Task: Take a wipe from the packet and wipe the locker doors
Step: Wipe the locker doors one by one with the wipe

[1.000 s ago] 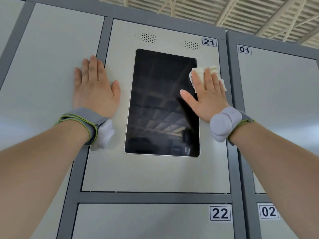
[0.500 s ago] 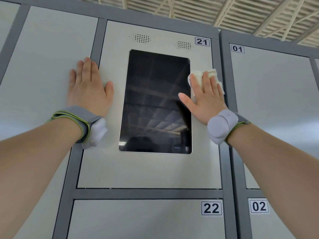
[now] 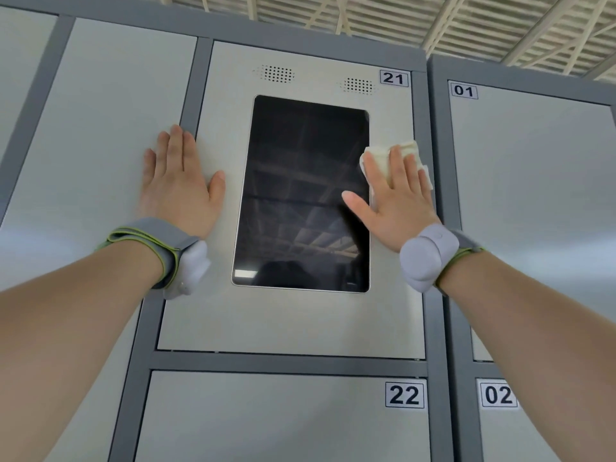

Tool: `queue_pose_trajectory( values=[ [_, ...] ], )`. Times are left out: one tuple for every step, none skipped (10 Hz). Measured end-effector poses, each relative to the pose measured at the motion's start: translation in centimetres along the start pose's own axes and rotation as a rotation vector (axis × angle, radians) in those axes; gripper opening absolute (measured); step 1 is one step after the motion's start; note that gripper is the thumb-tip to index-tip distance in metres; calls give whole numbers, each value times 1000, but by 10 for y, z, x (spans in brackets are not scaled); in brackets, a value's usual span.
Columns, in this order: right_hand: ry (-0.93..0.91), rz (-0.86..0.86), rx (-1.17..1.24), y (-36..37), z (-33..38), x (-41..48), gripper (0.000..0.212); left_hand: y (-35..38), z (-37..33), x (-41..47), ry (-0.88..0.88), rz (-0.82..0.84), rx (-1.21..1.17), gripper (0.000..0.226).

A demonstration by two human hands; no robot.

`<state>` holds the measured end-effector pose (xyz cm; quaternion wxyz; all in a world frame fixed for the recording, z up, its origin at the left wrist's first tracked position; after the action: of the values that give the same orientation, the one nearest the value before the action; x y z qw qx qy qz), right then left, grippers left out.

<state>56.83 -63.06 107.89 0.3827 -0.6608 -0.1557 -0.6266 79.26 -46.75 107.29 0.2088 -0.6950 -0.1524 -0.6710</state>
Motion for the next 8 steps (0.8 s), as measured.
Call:
queue_pose_trajectory(
  values=[
    [77, 10, 28, -5, 0, 16, 70, 1, -1, -6, 3, 0, -1, 65],
    [82, 30, 62, -4, 7, 11, 72, 1, 0, -10, 10, -10, 1, 64],
    [-28, 19, 50, 2, 13, -9, 73, 2, -1, -12, -5, -27, 6, 63],
    [-79, 15, 36, 2, 13, -13, 70, 4, -2, -13, -12, -43, 11, 62],
    [-84, 6, 12, 0, 13, 3, 69, 4, -2, -14, -8, -61, 3, 72],
    [-32, -6, 40, -1, 18, 18, 69, 5, -1, -15, -2, -68, -2, 76],
    [-77, 10, 89, 2, 26, 10, 68, 4, -1, -16, -2, -66, 3, 76],
    [-187, -6, 68, 7, 27, -5, 66, 4, -1, -16, -3, -52, 19, 69]
  ],
)
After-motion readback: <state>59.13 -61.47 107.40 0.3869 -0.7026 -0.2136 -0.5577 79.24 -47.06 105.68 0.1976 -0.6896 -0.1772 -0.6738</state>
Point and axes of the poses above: each hand's wrist, its own x-axis towards the middle knuckle, its own y-axis out of the palm, z = x × y, the point moved 2 cm from there along x, towards the middle knuckle, and after that the axes turned 9 degrees about y, right-handed, at the moved point
